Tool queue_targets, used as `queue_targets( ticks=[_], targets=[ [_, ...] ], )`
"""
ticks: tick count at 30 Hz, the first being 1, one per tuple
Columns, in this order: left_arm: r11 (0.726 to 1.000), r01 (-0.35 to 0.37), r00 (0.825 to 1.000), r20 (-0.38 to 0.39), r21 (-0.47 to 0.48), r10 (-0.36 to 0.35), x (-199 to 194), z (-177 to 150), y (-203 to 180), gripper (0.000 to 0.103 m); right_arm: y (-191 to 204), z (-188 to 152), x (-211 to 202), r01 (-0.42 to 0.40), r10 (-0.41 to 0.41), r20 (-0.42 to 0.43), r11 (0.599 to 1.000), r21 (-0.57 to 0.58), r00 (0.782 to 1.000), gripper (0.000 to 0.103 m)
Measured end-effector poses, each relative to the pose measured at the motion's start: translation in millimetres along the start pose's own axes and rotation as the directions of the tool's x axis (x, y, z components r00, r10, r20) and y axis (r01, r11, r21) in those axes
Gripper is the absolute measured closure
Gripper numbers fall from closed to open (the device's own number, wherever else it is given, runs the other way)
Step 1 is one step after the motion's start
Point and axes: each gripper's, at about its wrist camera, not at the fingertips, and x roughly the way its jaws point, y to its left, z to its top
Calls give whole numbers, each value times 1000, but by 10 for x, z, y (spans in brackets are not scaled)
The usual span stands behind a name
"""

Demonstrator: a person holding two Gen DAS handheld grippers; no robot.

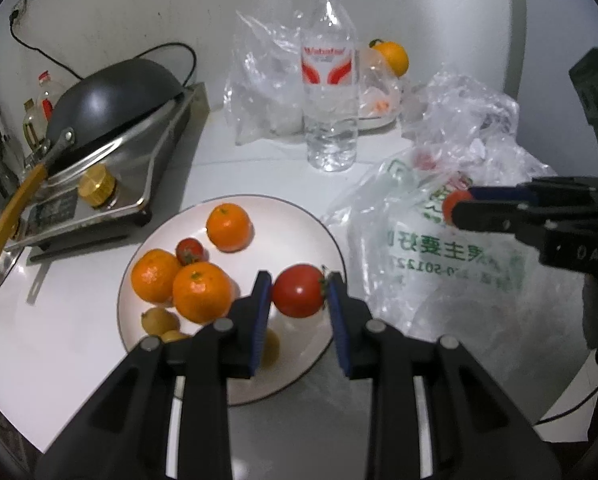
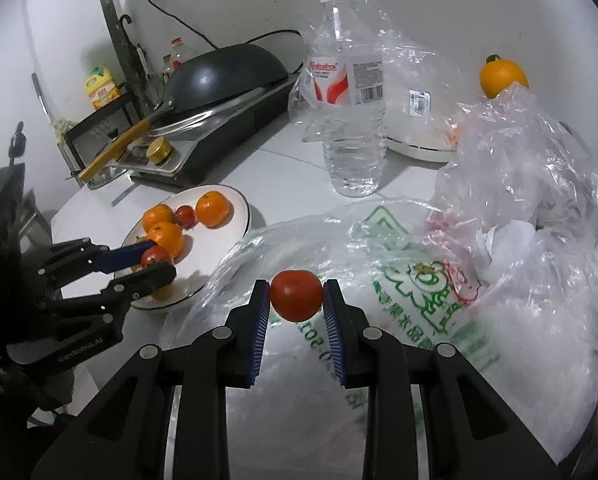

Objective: Organize fruits
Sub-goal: 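Carry the tomato with the right tool while the left tool carries its tomato to the plate, then lower and release the tomato with the right tool while the left tool releases its tomato on the plate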

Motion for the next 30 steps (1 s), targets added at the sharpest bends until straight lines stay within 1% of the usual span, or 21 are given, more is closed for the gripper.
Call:
queue_targets(
  ticks=[4,9,13,16,19,23,28,30],
  targets=[
    [1000,8,1000,-25,-17,-9,147,28,22,74,-61,25,93,-3,3,-14,1000,4,1000,74],
    [1000,2,999,-55,-28,-3,279,26,56,74,-79,16,225,-8,9,-37,1000,11,999,74],
    [999,17,998,-63,-28,-19,343,24,49,74,-53,35,291,-11,11,-50,1000,8,999,74],
    [998,35,997,-74,-48,-39,390,33,65,74,-40,55,312,-11,11,-49,1000,6,999,74],
    [998,43,995,-84,-39,-46,423,37,45,74,-66,54,323,-9,10,-48,1000,14,999,74],
    [998,49,995,-85,-48,-53,445,41,50,73,-96,38,347,-3,4,-60,1000,17,998,74],
    [996,60,994,-83,-71,-66,454,59,68,72,-101,75,303,11,-10,-53,1000,9,999,74],
    [996,64,995,-71,-67,-68,434,64,68,70,-79,88,295,14,-14,-51,1000,0,999,74]
  ],
)
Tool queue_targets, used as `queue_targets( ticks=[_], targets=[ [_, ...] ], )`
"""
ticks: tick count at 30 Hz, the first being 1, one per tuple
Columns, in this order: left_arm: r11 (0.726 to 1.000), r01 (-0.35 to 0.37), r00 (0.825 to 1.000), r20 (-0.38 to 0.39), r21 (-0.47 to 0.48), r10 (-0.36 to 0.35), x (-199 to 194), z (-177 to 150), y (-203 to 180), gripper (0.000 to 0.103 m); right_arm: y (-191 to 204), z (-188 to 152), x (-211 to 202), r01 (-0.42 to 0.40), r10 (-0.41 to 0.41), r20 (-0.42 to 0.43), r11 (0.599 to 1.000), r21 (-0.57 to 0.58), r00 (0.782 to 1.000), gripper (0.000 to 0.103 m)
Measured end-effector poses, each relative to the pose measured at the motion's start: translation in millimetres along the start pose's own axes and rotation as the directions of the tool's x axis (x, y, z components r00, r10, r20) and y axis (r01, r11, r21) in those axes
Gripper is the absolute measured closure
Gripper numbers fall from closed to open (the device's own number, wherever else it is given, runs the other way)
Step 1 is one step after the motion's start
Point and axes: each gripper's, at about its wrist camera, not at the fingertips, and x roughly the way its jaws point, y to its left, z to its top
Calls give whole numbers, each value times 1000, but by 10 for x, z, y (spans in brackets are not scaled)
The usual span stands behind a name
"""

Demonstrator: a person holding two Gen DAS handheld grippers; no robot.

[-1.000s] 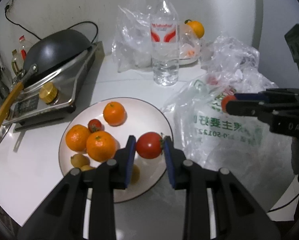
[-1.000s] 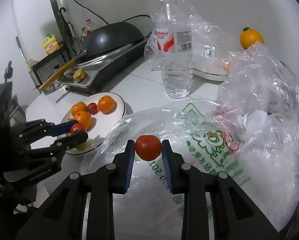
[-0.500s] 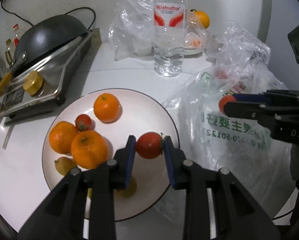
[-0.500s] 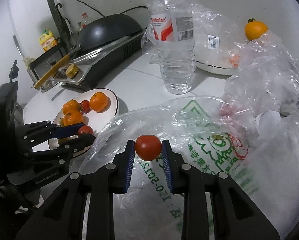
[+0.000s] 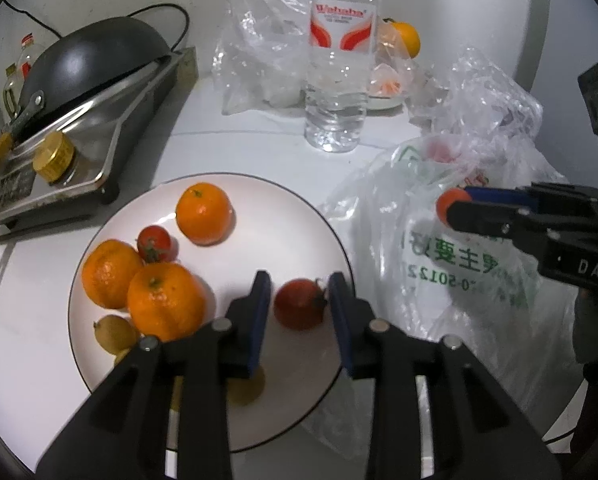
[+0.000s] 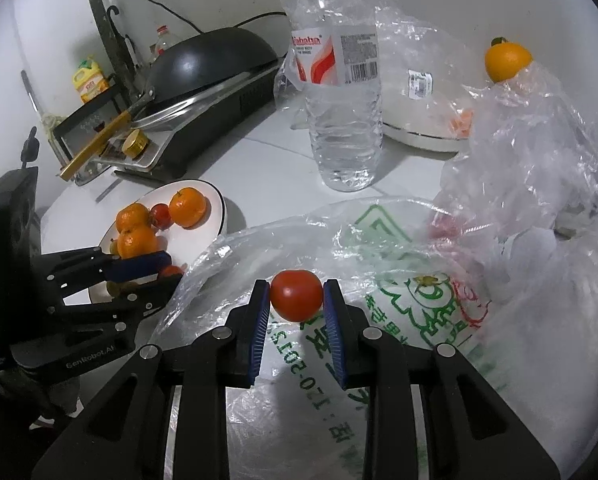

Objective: Organize fruits
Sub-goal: 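Lower and release the tomato with the right tool while the left tool releases its tomato on the plate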

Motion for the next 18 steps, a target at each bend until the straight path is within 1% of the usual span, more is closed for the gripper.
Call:
queue_targets(
  ticks=[3,6,9,13,15,18],
  targets=[
    [1000,2,1000,12,9,-2,-43,7,10,69,50,39,-19,11,-11,10,1000,-17,1000,74],
    [1000,3,1000,26,20,-3,-115,28,39,69,91,131,-64,21,-20,37,999,-28,999,74],
    [1000,12,998,66,16,-13,-232,51,95,69,191,249,-93,28,-25,58,998,-48,998,74],
    [999,-23,990,139,-25,27,-443,42,269,69,385,368,-48,36,-31,52,994,-99,998,74],
    [998,-40,987,155,-55,49,-511,52,390,69,471,408,-15,35,-29,49,993,-113,998,74],
    [995,-65,981,178,-70,76,-606,57,539,69,606,453,43,30,-24,42,991,-133,999,74]
  ],
)
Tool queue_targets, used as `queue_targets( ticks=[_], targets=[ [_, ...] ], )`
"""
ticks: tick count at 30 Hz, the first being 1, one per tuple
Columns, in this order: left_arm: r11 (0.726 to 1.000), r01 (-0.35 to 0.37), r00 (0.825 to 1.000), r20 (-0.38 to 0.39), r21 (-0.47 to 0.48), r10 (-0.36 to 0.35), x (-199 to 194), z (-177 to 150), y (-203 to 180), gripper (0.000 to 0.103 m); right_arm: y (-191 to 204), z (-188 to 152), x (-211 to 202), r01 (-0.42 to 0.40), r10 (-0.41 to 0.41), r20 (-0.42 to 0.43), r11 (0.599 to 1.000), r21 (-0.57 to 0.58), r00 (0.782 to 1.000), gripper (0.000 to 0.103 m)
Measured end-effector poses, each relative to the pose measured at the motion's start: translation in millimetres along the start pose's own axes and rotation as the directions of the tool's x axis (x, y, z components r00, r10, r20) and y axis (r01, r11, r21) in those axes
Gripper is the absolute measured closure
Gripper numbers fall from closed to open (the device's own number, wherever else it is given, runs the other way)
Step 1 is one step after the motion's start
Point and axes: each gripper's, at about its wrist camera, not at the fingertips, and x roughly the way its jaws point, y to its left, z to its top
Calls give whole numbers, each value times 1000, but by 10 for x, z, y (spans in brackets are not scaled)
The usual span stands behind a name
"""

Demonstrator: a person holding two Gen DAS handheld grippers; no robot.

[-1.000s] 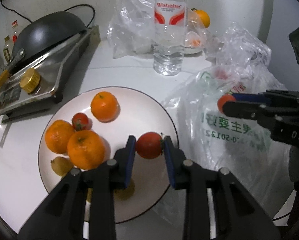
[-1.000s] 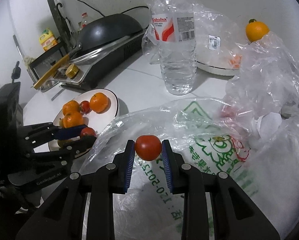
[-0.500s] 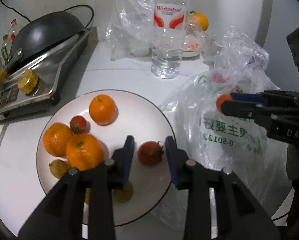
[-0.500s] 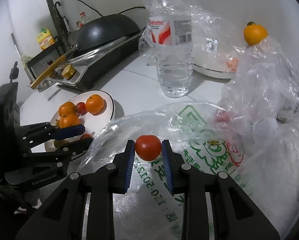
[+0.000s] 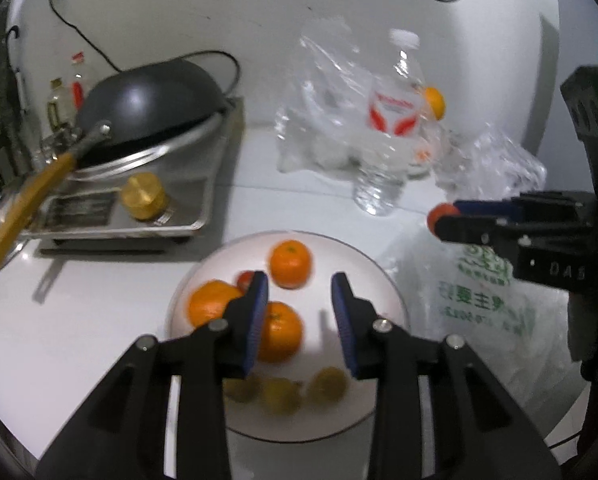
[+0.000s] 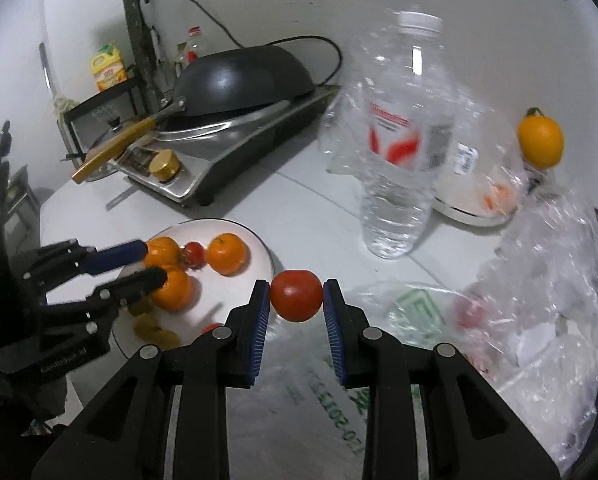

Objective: Organize fruits
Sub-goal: 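Lower and release the tomato with the right tool while the left tool releases its tomato on the plate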

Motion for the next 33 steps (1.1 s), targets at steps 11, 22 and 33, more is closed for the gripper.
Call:
queue_targets(
  ticks=[11,22,33],
  targets=[
    [997,-75,996,39,-25,76,-104,-49,466,61,348,109,409,1,-5,-75,999,-52,997,74],
    [995,-84,995,50,-52,87,-37,-100,666,60,537,38,775,-7,-6,-173,997,-74,985,74],
    [995,-79,996,33,-64,81,8,-153,698,59,534,-50,832,3,-16,-199,998,-68,980,74]
  ],
)
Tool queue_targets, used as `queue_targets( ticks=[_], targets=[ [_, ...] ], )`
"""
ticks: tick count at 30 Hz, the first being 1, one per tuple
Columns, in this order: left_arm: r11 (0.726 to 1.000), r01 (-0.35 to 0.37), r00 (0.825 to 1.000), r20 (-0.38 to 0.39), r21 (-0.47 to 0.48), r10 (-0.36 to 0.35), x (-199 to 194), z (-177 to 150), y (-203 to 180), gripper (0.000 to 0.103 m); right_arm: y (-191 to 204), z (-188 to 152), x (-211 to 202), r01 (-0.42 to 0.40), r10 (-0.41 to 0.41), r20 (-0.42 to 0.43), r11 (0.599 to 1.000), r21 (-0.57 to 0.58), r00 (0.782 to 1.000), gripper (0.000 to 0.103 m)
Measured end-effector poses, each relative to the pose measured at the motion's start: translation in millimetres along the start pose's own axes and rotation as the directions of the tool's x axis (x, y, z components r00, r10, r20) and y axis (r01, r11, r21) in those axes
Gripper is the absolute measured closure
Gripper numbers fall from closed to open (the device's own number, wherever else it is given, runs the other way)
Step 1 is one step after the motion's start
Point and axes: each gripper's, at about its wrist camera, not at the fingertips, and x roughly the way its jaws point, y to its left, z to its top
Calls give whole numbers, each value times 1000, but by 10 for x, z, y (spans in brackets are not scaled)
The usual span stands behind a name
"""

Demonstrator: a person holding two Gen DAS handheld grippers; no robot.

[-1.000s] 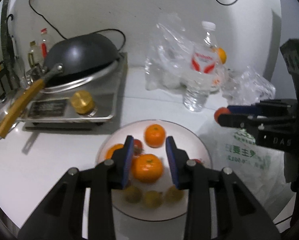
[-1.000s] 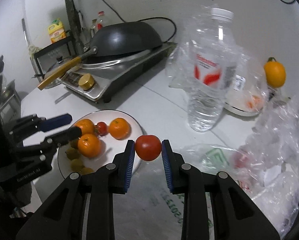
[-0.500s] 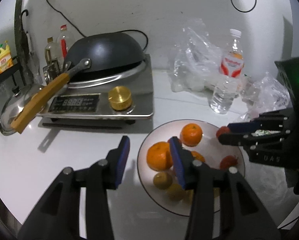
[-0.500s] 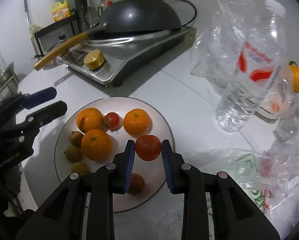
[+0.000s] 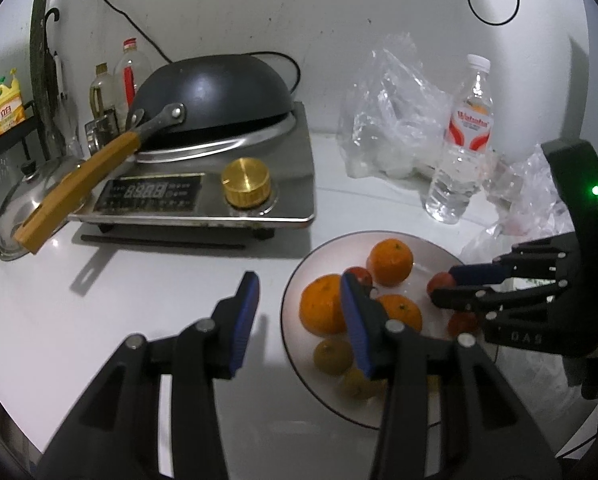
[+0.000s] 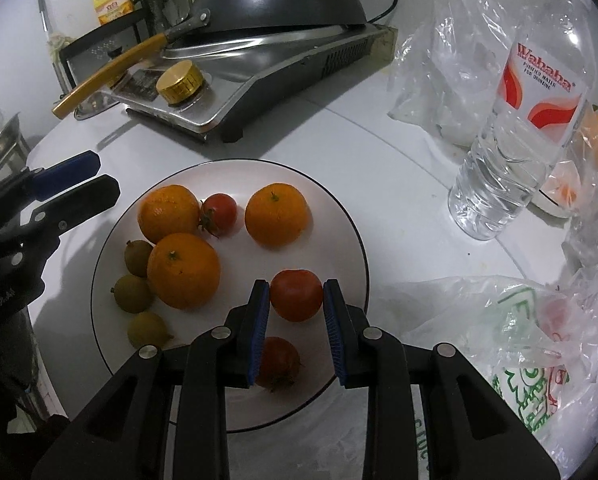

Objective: Organize fruits

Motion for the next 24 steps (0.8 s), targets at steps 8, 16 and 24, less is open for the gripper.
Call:
queue_targets(
  ticks=[8,16,24],
  targets=[
    [1000,-4,1000,-1,7,4,-36,-1,-43,59,-2,24,-86,4,-4,24,1000,8,1000,66],
    [999,1,1000,10,33,-1,-139,55,-220,59,-112,-42,-449,21,-25,101,999,39,995,65],
    [998,10,998,57,56,-13,-391,168,-469,47,-283,-209,-843,44,-56,172,996,73,984,64]
  ],
)
